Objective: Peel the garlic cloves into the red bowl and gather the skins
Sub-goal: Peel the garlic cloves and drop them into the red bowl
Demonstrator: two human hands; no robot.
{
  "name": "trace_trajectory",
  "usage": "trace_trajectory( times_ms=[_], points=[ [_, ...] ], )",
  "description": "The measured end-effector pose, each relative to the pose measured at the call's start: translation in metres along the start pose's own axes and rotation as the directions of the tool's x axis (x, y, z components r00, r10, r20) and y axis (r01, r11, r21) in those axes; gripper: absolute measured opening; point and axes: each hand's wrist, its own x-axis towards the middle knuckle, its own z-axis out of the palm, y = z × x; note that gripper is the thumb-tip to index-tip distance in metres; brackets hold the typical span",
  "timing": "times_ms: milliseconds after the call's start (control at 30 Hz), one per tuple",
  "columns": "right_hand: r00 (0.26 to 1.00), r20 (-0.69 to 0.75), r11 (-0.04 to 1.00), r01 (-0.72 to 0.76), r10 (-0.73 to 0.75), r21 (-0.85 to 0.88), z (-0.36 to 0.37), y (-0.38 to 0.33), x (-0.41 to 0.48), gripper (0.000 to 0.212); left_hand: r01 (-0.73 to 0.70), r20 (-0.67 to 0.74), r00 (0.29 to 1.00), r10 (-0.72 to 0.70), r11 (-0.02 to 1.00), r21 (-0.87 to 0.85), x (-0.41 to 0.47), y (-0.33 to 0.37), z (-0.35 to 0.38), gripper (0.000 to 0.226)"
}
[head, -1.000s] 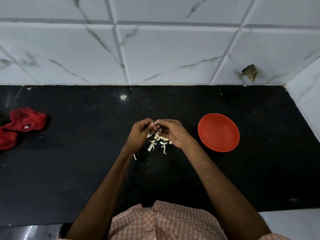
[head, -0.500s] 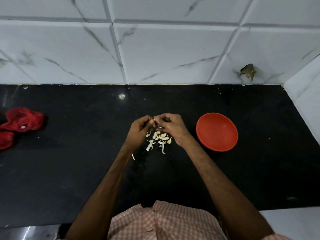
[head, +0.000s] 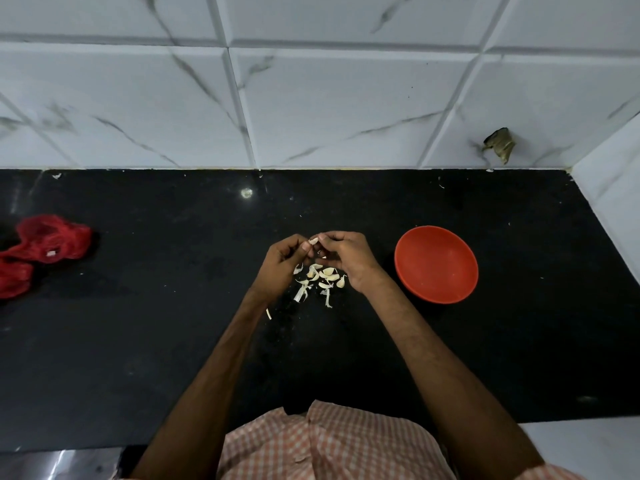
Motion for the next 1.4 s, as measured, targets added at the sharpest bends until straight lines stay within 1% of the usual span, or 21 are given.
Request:
trace_trajectory(
  times_ms=[67, 167, 267, 367, 433, 500, 567, 633, 667, 767, 800, 867, 900, 933, 1000, 1033, 1067, 1167, 1233, 1333, 1400],
  points=[
    [1.000, -0.003, 1.000, 0.000, 0.000, 0.001, 0.000, 0.000, -0.001, 0.013, 0.018, 0.008, 1.000, -0.018, 1.000, -0.017, 0.000, -0.001, 0.000, 0.022],
    [1.000, -0.022, 1.000, -0.002, 0.002, -0.009, 0.001, 0.000, 0.000, 0.014, 0.083, 0.007, 0.997, -0.083, 0.992, -0.092, -0.001, -0.002, 0.002, 0.023],
    [0.998, -0.068, 1.000, -0.005, 0.005, -0.003, 0.004, -0.001, 0.000, 0.016, 0.127, 0.005, 0.992, -0.128, 0.985, -0.119, -0.001, 0.002, 0.004, 0.024],
    [0.987, -0.161, 1.000, 0.000, 0.004, 0.023, 0.002, -0.001, 0.001, 0.020, 0.142, -0.053, 0.988, -0.148, 0.984, -0.109, -0.003, 0.010, 0.004, 0.027],
    [0.982, -0.188, 1.000, -0.006, 0.011, 0.029, -0.003, -0.002, 0.001, 0.019, 0.158, -0.122, 0.978, -0.169, 0.983, -0.099, -0.003, 0.010, 0.001, 0.027],
    [0.987, -0.163, 0.999, -0.009, 0.015, 0.037, -0.008, -0.002, 0.000, 0.016, 0.163, -0.186, 0.969, -0.160, 0.987, 0.001, -0.001, 0.005, -0.004, 0.031],
    [0.991, -0.131, 0.999, -0.002, 0.008, 0.043, -0.010, -0.002, -0.001, 0.014, 0.195, -0.240, 0.961, -0.139, 0.954, 0.228, 0.002, -0.005, -0.007, 0.041],
    [0.994, -0.107, 0.999, 0.005, 0.000, 0.052, -0.011, -0.002, -0.001, 0.013, 0.249, -0.290, 0.949, -0.124, 0.858, 0.449, 0.003, -0.016, -0.010, 0.045],
    [0.995, -0.095, 0.998, 0.009, -0.003, 0.055, -0.012, -0.002, -0.001, 0.013, 0.263, -0.296, 0.948, -0.115, 0.807, 0.529, 0.003, -0.018, -0.011, 0.042],
    [0.997, -0.070, 0.998, 0.023, -0.019, 0.056, -0.012, -0.002, -0.001, 0.016, 0.278, -0.263, 0.957, -0.127, 0.663, 0.694, 0.005, -0.014, -0.011, 0.016],
    [0.998, -0.065, 0.998, 0.031, -0.027, 0.053, -0.012, -0.002, -0.001, 0.017, 0.286, -0.260, 0.956, -0.134, 0.615, 0.735, 0.005, -0.012, -0.010, 0.014],
    [0.997, -0.049, 0.998, 0.060, -0.059, 0.033, -0.012, -0.001, -0.002, 0.017, 0.298, -0.272, 0.954, -0.130, 0.532, 0.792, 0.004, -0.008, -0.009, 0.028],
    [0.996, -0.038, 0.996, 0.084, -0.084, 0.008, -0.012, 0.000, -0.002, 0.017, 0.296, -0.277, 0.954, -0.118, 0.539, 0.789, 0.003, -0.006, -0.009, 0.035],
    [0.993, -0.028, 0.993, 0.111, -0.112, -0.026, -0.012, 0.001, -0.002, 0.016, 0.282, -0.277, 0.955, -0.105, 0.611, 0.740, 0.003, -0.006, -0.009, 0.036],
    [0.985, -0.016, 0.978, 0.170, -0.174, -0.121, -0.011, 0.003, -0.001, 0.015, 0.206, -0.261, 0.963, -0.073, 0.824, 0.528, 0.002, -0.003, -0.008, 0.021],
    [0.979, -0.016, 0.964, 0.199, -0.205, -0.179, -0.010, 0.004, -0.001, 0.014, 0.167, -0.247, 0.967, -0.065, 0.891, 0.421, 0.003, 0.000, -0.005, 0.015],
    [0.972, -0.021, 0.947, 0.222, -0.233, -0.230, -0.009, 0.005, 0.000, 0.014, 0.144, -0.239, 0.969, -0.063, 0.931, 0.337, 0.003, 0.003, -0.002, 0.015],
    [0.951, -0.055, 0.897, 0.266, -0.303, -0.353, -0.007, 0.006, 0.002, 0.018, 0.176, -0.235, 0.963, -0.131, 0.967, 0.185, 0.001, 0.009, 0.007, 0.013],
    [0.928, -0.070, 0.838, 0.295, -0.365, -0.460, -0.007, 0.006, 0.004, 0.024, 0.209, -0.223, 0.957, -0.184, 0.973, 0.097, 0.000, 0.009, 0.008, 0.011],
    [0.890, -0.021, 0.722, 0.355, -0.455, -0.593, -0.006, 0.006, 0.004, 0.033, 0.240, -0.195, 0.951, -0.239, 0.971, -0.022, -0.003, 0.010, 0.006, 0.011],
    [0.874, 0.009, 0.664, 0.376, -0.485, -0.646, -0.007, 0.009, 0.005, 0.038, 0.268, -0.163, 0.948, -0.274, 0.962, -0.057, -0.003, 0.013, 0.006, 0.014]
  ],
)
